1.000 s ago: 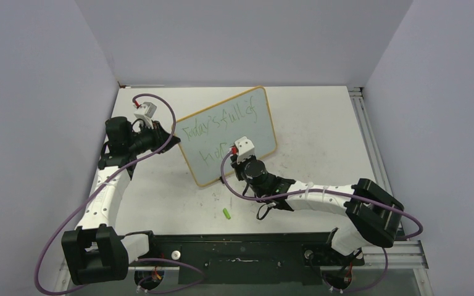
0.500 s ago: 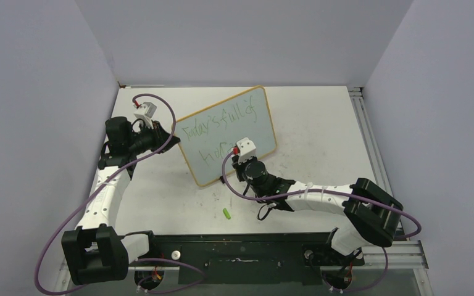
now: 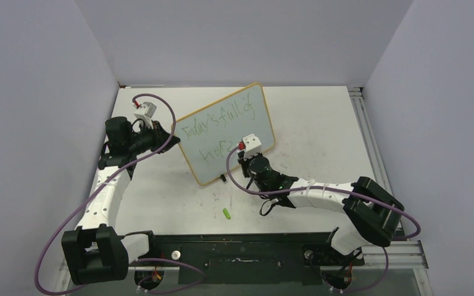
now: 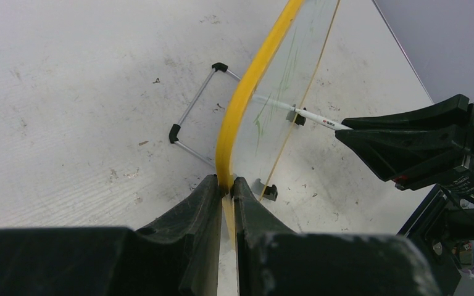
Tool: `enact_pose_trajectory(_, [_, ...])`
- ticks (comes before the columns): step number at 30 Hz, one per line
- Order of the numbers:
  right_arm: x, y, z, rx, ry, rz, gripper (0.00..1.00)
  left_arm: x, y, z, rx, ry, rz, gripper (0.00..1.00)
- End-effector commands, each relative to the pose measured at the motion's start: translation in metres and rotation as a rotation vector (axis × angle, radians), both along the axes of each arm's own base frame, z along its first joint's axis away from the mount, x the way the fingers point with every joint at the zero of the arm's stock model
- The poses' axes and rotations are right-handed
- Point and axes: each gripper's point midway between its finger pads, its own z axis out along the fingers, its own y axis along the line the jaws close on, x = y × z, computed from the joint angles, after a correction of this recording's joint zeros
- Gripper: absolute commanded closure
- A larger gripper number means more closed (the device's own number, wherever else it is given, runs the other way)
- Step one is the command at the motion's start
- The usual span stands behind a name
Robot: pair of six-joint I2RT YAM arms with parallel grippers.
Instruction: Write a sentence on the whiteboard
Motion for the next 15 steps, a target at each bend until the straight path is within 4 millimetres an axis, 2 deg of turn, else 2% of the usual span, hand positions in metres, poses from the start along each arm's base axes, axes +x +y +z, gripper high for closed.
enact_pose_trajectory(1, [0.013, -0.012, 0.016, 0.009, -0.043, -0.052, 0.95, 0.003, 0.001, 0.015, 0.018, -0.060, -0.001, 1.00])
enact_pose_trajectory(4, [0.012, -0.012, 0.031, 0.021, -0.070, -0.035, 0.95, 0.003, 0.000, 0.018, 0.009, -0.063, 0.001, 1.00])
enact_pose_trajectory(9, [-0.003, -0.013, 0.059, 0.068, -0.114, 0.054, 0.95, 0.000, -0.014, 0.018, -0.012, -0.052, -0.025, 1.00])
enact_pose_trajectory(12, [-0.010, -0.018, 0.066, 0.123, -0.113, 0.085, 0.95, -0.003, -0.019, 0.011, 0.032, -0.031, -0.032, 1.00])
enact_pose_trajectory(13, [-0.012, -0.019, 0.067, 0.139, -0.110, 0.093, 0.95, -0.007, -0.028, 0.008, 0.043, -0.023, -0.058, 1.00])
enact_pose_trajectory(15, [-0.015, -0.021, 0.067, 0.178, -0.102, 0.102, 0.95, -0.010, -0.033, 0.005, 0.052, -0.014, -0.074, 1.00])
